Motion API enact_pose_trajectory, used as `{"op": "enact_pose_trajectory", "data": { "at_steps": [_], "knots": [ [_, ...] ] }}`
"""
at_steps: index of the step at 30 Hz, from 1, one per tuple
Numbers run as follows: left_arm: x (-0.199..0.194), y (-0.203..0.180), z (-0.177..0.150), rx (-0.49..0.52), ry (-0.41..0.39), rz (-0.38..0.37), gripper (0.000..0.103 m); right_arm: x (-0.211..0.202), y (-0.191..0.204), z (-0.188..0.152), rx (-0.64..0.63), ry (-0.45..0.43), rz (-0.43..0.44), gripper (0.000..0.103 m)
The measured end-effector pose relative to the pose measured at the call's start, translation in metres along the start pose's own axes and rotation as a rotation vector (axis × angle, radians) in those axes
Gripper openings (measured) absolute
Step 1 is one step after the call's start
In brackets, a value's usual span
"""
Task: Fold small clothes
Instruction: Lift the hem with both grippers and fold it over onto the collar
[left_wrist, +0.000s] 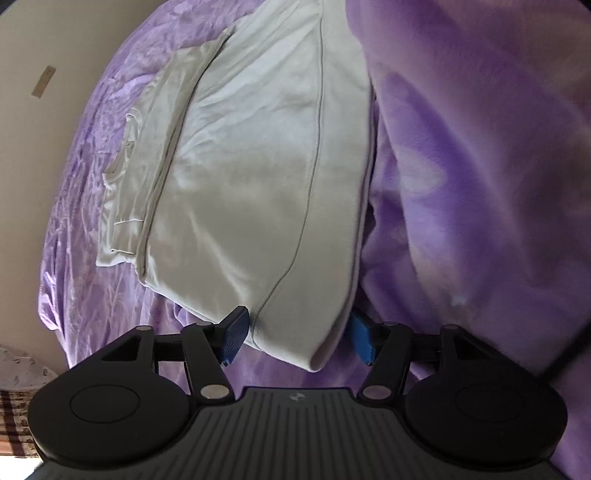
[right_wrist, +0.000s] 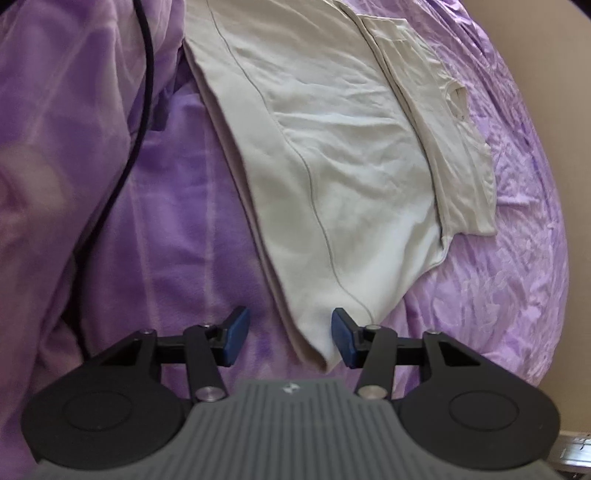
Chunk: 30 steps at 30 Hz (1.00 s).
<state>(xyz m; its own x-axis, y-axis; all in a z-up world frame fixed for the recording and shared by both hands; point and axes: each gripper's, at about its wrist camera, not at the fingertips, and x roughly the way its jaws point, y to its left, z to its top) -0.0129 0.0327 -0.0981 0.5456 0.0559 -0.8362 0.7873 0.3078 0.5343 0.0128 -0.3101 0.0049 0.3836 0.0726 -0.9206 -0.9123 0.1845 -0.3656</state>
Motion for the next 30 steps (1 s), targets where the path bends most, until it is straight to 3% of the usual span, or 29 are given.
{"op": "enact_pose_trajectory", "data": {
  "at_steps": [3, 4, 5, 7, 10, 11, 12, 15, 20, 23, 30],
  "knots": [
    [0.001, -0.003, -0.001, -0.017, -0.014, 0.027, 0.07, 0.006, 0.005, -0.001, -0.056, 0.0, -0.063, 0.044],
    [0.003, -0.004, -0.002, -0.04, -0.015, 0.033, 0.065, 0.008, 0.006, -0.001, -0.074, 0.002, -0.076, 0.043],
    [0.005, -0.003, -0.001, -0.068, -0.015, 0.031, 0.058, 0.01, 0.007, -0.002, -0.088, 0.002, -0.085, 0.041],
    [0.006, 0.0, -0.002, -0.132, -0.033, 0.034, 0.026, 0.014, 0.01, -0.003, -0.094, -0.004, -0.09, 0.039],
    [0.0, 0.009, -0.004, -0.213, -0.064, 0.056, 0.011, 0.016, 0.015, -0.007, -0.094, -0.028, -0.118, 0.039],
    [-0.003, 0.014, -0.005, -0.251, -0.078, 0.054, 0.009, 0.016, 0.015, -0.009, -0.09, -0.036, -0.137, 0.035],
    [-0.007, 0.019, -0.006, -0.291, -0.091, 0.052, 0.008, 0.015, 0.014, -0.01, -0.074, -0.039, -0.158, 0.018],
    [-0.021, 0.029, -0.008, -0.354, -0.124, 0.066, 0.007, 0.011, 0.004, -0.013, 0.011, -0.042, -0.193, 0.0],
    [-0.042, 0.052, -0.007, -0.441, -0.164, 0.144, 0.005, -0.007, -0.013, -0.011, 0.135, -0.097, -0.252, 0.0],
    [-0.056, 0.082, -0.001, -0.519, -0.201, 0.187, 0.005, -0.019, -0.03, -0.01, 0.216, -0.143, -0.303, 0.0],
    [-0.066, 0.156, 0.022, -0.594, -0.233, 0.327, 0.005, -0.045, -0.097, 0.005, 0.377, -0.22, -0.424, 0.0]
  ]
}}
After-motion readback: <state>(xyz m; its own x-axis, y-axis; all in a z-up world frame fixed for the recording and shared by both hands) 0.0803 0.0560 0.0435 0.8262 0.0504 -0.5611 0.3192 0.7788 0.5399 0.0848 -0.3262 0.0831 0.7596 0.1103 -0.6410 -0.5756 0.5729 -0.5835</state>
